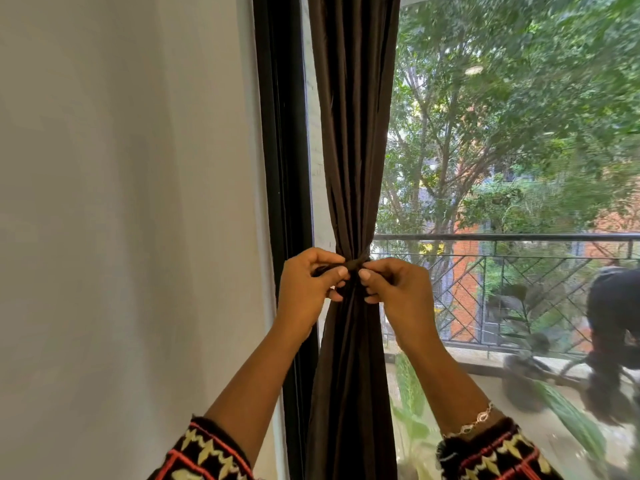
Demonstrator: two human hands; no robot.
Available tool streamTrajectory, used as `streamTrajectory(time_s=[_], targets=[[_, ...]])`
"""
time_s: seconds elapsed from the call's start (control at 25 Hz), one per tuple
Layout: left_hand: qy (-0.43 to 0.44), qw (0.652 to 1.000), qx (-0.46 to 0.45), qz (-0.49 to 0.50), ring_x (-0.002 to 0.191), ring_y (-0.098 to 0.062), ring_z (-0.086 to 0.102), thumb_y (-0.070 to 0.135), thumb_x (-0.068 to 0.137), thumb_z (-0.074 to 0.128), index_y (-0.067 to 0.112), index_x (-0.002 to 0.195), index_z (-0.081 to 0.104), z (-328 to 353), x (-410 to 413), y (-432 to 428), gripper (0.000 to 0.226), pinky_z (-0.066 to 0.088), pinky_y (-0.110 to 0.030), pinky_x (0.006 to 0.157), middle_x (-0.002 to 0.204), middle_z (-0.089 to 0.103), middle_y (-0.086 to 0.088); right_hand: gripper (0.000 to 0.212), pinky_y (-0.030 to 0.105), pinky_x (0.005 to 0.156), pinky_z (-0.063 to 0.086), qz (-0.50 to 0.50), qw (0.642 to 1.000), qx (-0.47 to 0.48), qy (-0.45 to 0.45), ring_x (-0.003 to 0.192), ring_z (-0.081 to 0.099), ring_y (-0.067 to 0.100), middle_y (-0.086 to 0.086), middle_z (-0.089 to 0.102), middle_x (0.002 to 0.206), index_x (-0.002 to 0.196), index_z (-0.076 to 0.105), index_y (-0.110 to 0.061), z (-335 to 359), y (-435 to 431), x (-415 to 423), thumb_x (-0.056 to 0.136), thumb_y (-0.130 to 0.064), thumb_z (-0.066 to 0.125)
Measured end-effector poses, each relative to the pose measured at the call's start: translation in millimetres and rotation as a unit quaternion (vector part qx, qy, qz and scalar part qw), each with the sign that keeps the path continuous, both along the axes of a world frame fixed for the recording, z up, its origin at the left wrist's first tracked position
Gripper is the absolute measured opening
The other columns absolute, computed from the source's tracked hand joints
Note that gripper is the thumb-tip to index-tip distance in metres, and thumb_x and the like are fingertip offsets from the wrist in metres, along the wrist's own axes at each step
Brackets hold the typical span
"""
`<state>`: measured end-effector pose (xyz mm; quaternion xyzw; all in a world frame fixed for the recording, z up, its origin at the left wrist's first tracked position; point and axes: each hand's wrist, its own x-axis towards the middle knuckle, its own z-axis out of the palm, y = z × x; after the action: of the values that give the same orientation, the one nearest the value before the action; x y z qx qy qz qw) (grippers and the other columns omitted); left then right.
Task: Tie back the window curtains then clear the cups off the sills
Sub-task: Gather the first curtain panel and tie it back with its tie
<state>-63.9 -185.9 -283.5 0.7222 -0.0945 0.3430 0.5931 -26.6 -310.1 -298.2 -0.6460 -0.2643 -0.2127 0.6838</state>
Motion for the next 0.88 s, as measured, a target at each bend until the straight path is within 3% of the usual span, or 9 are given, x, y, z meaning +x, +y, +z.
streamTrajectory(time_s=[0.08,0.28,0.52,0.64,0.76,0.88], targets=[[-0.022,1.0,0.003,0.013,0.055,-0.006,0.061,-0.007,0.081,0.061,0.003,0.085,0.065,1,1,1,0.012,0.053,-0.017,0.05,0.071,0.062,-0.01,0.029,0.018,0.051,0.05,-0.02,0.999,-0.02,-0.021,0.055,0.059,0.003,-0.004,0.061,0.063,0.068,0.061,-0.025,2,-4,3,0.084,-0.001,0.062],[-0.025,0.999,0.002,0.037,0.052,-0.006,0.061,-0.008,0.081,0.06,0.007,0.08,0.066,8,6,6,0.017,0.055,-0.02,0.05,0.068,0.062,-0.01,0.034,0.028,0.062,0.04,-0.074,0.996,-0.035,-0.024,0.056,0.048,0.009,-0.005,0.055,0.059,0.063,0.056,-0.024,6,-20,21,0.085,0.002,0.058],[-0.026,0.996,-0.012,0.083,0.051,-0.005,0.061,-0.006,0.081,0.062,0.003,0.084,0.068,9,21,14,0.011,0.056,-0.019,0.051,0.067,0.062,-0.006,0.032,0.036,0.066,0.045,-0.101,0.994,-0.03,0.013,0.058,0.05,0.015,-0.002,0.057,0.061,0.062,0.057,-0.022,6,-25,41,0.086,-0.002,0.058],[-0.033,0.996,-0.047,0.067,0.059,-0.008,0.063,-0.002,0.082,0.062,-0.002,0.093,0.067,-6,27,9,0.012,0.056,-0.021,0.055,0.073,0.065,-0.007,0.025,0.036,0.065,0.05,-0.058,0.998,-0.016,0.036,0.066,0.055,0.019,0.001,0.057,0.068,0.069,0.055,-0.019,-3,-22,40,0.089,-0.004,0.056],[0.031,0.999,-0.037,-0.003,0.076,-0.018,0.064,0.002,0.079,0.067,0.005,0.099,0.062,-33,32,2,0.02,0.057,-0.03,0.068,0.083,0.064,-0.007,0.01,0.039,0.077,0.051,-0.012,0.998,-0.005,0.069,0.083,0.063,0.023,0.005,0.064,0.085,0.087,0.059,-0.014,-20,-21,38,0.082,-0.014,0.068],[0.068,0.996,0.053,0.033,0.067,-0.013,0.057,0.001,0.076,0.069,0.016,0.077,0.06,-62,34,-7,0.018,0.051,-0.024,0.068,0.069,0.058,0.0,0.023,0.035,0.077,0.052,-0.01,0.996,-0.035,0.085,0.082,0.067,0.023,0.008,0.07,0.089,0.094,0.065,-0.009,-36,-15,35,0.074,-0.015,0.076]])
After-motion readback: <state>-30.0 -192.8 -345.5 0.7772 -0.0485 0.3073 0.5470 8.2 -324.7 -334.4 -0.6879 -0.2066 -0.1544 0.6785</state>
